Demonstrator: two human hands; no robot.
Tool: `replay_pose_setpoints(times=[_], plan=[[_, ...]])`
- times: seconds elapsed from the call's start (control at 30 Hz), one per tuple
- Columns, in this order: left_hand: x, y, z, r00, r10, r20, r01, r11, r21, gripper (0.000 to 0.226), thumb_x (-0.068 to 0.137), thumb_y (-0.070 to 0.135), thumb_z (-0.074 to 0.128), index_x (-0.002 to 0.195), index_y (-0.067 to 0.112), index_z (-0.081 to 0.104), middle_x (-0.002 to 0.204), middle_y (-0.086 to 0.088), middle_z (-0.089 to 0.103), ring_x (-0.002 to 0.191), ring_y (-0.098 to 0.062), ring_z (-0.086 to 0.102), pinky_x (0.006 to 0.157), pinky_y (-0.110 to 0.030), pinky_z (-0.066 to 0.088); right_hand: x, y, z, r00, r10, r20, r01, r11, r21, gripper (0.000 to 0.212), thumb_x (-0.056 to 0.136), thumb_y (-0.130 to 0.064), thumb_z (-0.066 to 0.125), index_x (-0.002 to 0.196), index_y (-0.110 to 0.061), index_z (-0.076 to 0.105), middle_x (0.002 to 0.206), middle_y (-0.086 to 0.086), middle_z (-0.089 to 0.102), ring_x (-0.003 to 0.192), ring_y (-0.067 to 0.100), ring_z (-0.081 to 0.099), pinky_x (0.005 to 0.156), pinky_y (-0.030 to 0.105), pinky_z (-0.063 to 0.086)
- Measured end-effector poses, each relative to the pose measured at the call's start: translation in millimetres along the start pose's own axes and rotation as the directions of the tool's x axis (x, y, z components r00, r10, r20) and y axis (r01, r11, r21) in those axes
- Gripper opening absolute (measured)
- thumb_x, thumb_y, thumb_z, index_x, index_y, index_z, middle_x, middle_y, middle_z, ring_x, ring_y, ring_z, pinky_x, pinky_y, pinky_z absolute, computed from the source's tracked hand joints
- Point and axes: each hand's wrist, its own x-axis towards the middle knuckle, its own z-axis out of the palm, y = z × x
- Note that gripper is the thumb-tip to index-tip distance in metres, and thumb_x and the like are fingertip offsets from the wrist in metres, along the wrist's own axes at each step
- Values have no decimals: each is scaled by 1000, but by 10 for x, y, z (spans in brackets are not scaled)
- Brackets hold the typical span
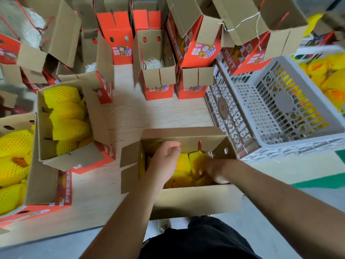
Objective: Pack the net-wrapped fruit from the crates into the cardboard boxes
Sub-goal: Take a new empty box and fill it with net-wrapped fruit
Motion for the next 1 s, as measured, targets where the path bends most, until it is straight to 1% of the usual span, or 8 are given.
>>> replay_pose_setpoints(times=[0.1,0.17,0.4,0.53,0.6,0.8,0.9,1.0], plan=[[29,17,129,999,-7,39,6,1000,6,18,106,27,52,115,37,64,123,6,67,116,-15,63,89,-24,45,162,-85,143,995,34,-93,-49,985,-166,33,105,-13,52,136,-5,59,141,19,56,133,33,51,108,36,44],[37,18,235,998,13,66,-17,998,62,17,105,28,52,113,40,62,122,8,66,116,-14,62,91,-24,45,148,-84,119,990,28,-139,-42,994,-99,36,106,-7,47,142,-2,55,150,18,50,141,31,45,111,31,34],[100,320,748,989,114,90,-127,981,149,14,101,46,53,110,52,61,107,24,61,100,3,61,82,-19,51,-213,203,-127,952,-252,-171,254,967,-13,35,100,-29,61,133,-16,58,118,5,63,93,20,59,84,32,47],[226,934,1381,960,270,-76,-265,962,66,20,91,58,53,105,54,66,101,25,68,94,5,64,75,-22,49,-667,799,-379,804,-345,-484,502,830,242,13,95,-21,62,105,-29,64,94,-10,69,93,10,69,71,20,49],[333,1292,1841,921,374,-107,-376,927,-4,19,92,51,55,103,47,71,99,20,71,93,1,68,79,-25,55,-915,1312,-558,713,-296,-636,612,706,358,20,92,-21,58,90,-41,57,85,-22,68,83,-4,66,62,11,47],[848,2044,3514,847,523,94,-529,846,66,17,105,30,55,110,27,72,105,19,72,102,6,65,85,-11,48,-1103,3144,-942,564,-19,-825,635,649,419,18,94,-8,57,94,-22,69,83,-7,72,80,11,68,67,30,51],[1168,2321,4241,846,513,147,-528,843,99,21,107,32,55,114,21,72,105,11,71,98,2,66,84,-20,53,-1075,3892,-1103,521,108,-847,610,646,458,22,91,-3,57,103,-15,71,90,0,76,87,16,71,73,41,56],[1490,2535,4802,861,485,151,-502,859,101,25,106,39,54,117,23,70,110,7,70,102,-6,66,92,-36,55,-1031,4449,-1293,501,159,-851,599,645,474,28,92,-4,57,107,-23,72,95,-7,76,91,8,70,74,35,56]])
